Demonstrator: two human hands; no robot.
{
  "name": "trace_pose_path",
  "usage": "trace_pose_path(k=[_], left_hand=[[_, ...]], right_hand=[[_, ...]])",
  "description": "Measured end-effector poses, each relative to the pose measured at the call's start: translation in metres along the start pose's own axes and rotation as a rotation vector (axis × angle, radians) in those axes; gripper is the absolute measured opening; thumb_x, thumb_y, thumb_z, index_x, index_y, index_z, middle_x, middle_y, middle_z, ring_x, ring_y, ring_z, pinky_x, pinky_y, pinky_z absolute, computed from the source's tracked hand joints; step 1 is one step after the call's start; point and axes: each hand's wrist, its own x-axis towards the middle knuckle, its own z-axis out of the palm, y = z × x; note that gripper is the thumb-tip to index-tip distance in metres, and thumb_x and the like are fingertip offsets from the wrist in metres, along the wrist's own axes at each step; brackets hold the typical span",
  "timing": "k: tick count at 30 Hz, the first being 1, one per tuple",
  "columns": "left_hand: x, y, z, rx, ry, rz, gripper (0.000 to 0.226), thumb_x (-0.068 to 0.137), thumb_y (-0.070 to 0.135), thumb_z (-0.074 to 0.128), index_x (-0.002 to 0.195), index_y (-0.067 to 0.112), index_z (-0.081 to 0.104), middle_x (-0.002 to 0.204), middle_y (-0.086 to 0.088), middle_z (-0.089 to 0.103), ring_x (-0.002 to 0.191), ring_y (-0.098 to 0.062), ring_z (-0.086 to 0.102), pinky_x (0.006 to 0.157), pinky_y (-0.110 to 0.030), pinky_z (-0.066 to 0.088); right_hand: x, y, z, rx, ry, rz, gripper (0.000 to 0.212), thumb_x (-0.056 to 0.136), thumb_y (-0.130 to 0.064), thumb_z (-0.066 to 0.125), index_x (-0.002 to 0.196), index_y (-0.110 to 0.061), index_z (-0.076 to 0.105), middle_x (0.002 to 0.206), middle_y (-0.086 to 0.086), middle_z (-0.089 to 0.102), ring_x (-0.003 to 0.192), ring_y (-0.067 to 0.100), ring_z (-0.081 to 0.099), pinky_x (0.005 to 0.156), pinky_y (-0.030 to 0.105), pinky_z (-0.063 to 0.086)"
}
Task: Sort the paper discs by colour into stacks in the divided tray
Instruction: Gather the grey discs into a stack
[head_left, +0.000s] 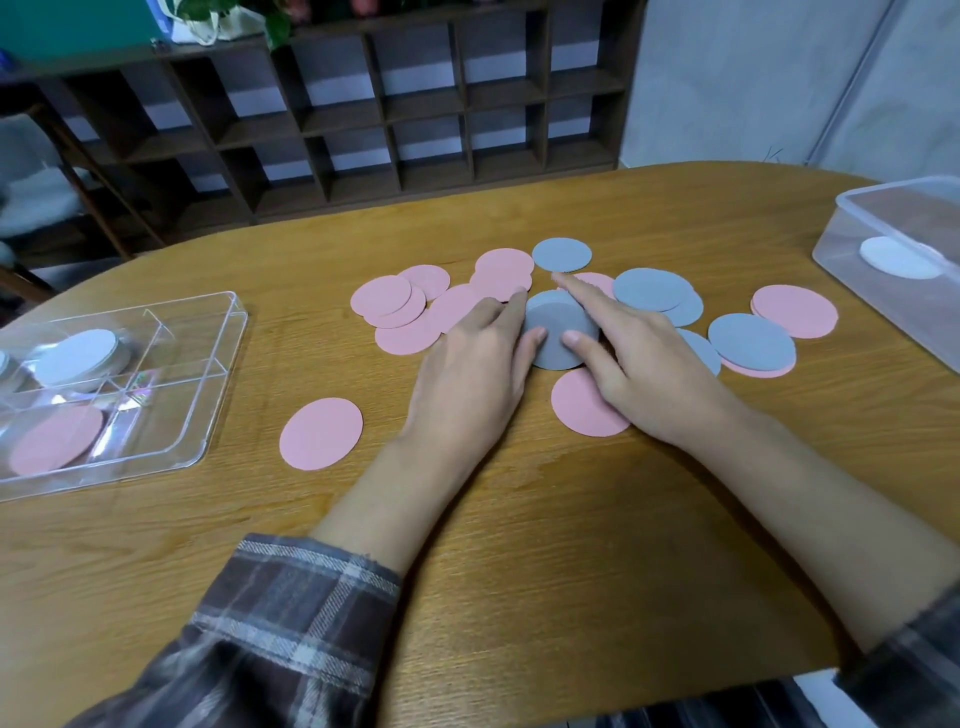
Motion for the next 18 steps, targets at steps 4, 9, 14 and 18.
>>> trace_pose_path(k=[4,9,14,18], left_hand=[[-0.003,-0.005,-0.001,-0.042,-0.017,0.009,0.048,0.104,0.04,0.053,0.147,0.018,0.057,0.115,-0.003,0.068,0.099,-0.028,0.069,0.078,-0.047,0.058],[-0.001,-0.01,-0.002,-0.142,0.003,0.015,0.043,0.102,0.037,0.061,0.141,0.02,0.063,0.11,0.003,0.067,0.095,-0.015,0.066,0.087,-0.04,0.056],[-0.002,0.005,0.009,-0.221,-0.049,0.031,0.03,0.1,0.034,0.066,0.124,0.018,0.073,0.106,0.004,0.067,0.097,-0.011,0.065,0.089,-0.039,0.055],[-0.003,0.033,0.027,-0.209,-0.151,0.126,0.038,0.095,0.043,0.07,0.125,0.019,0.073,0.115,0.005,0.069,0.11,-0.017,0.062,0.096,-0.04,0.05]], right_hand=[[0.0,0.003,-0.003,0.031,0.001,0.008,0.03,0.105,-0.023,0.054,0.135,-0.022,0.053,0.11,-0.005,0.066,0.082,0.008,0.054,0.069,0.023,0.033],[0.0,0.016,-0.019,0.115,0.048,0.107,0.024,0.104,-0.029,0.055,0.127,-0.032,0.054,0.096,0.0,0.065,0.082,0.01,0.055,0.077,0.038,0.045],[-0.006,0.037,-0.045,0.161,0.127,0.182,0.02,0.102,-0.03,0.057,0.12,-0.04,0.056,0.107,-0.001,0.07,0.097,0.022,0.063,0.089,0.045,0.051],[-0.02,0.056,-0.065,0.203,0.137,0.203,0.021,0.103,-0.029,0.058,0.121,-0.038,0.057,0.11,-0.002,0.071,0.101,0.028,0.065,0.093,0.053,0.054]])
